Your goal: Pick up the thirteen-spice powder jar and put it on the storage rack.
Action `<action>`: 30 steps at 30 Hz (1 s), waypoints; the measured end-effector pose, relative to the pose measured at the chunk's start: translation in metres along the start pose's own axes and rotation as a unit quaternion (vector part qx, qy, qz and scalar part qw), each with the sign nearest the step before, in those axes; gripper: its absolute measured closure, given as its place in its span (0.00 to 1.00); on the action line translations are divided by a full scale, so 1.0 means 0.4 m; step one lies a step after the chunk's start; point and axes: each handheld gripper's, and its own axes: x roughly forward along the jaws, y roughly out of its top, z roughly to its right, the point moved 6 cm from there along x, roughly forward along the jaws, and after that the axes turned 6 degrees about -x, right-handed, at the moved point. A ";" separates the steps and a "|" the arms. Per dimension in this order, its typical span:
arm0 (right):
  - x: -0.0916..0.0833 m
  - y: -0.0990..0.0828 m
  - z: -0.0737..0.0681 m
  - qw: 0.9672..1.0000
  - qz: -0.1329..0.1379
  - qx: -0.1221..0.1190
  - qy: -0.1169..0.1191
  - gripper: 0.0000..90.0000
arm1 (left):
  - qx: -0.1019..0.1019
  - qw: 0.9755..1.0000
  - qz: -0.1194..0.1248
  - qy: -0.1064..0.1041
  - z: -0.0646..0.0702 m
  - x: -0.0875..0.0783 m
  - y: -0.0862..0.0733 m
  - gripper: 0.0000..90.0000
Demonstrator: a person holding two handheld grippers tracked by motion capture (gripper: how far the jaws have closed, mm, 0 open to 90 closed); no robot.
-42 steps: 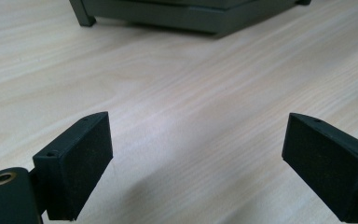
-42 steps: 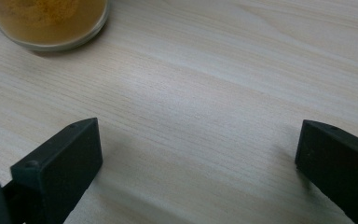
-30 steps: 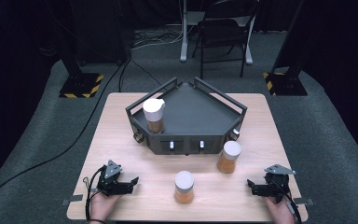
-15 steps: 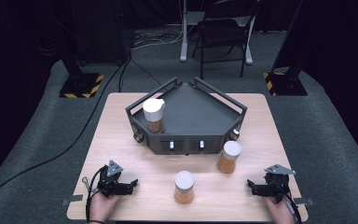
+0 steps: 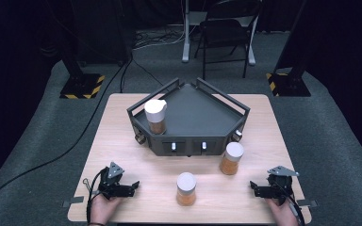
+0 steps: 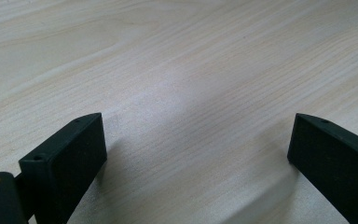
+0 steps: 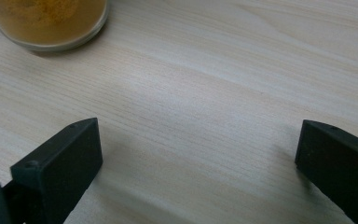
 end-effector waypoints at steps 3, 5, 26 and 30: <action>0.000 0.000 0.000 1.000 0.000 0.000 0.000 0.00 | 0.000 1.000 0.000 0.000 0.000 0.000 0.000 0.05; 0.000 0.000 0.000 1.000 0.000 0.000 0.000 0.00 | 0.000 1.000 0.000 0.000 0.000 0.000 0.000 0.04; -0.001 0.000 -0.001 1.000 0.000 0.000 0.001 0.00 | -0.003 1.000 0.000 0.003 0.002 0.000 -0.001 0.04; 0.000 0.000 -0.001 1.000 0.000 -0.001 0.001 0.00 | -0.003 1.000 0.000 0.003 0.002 0.000 -0.001 0.04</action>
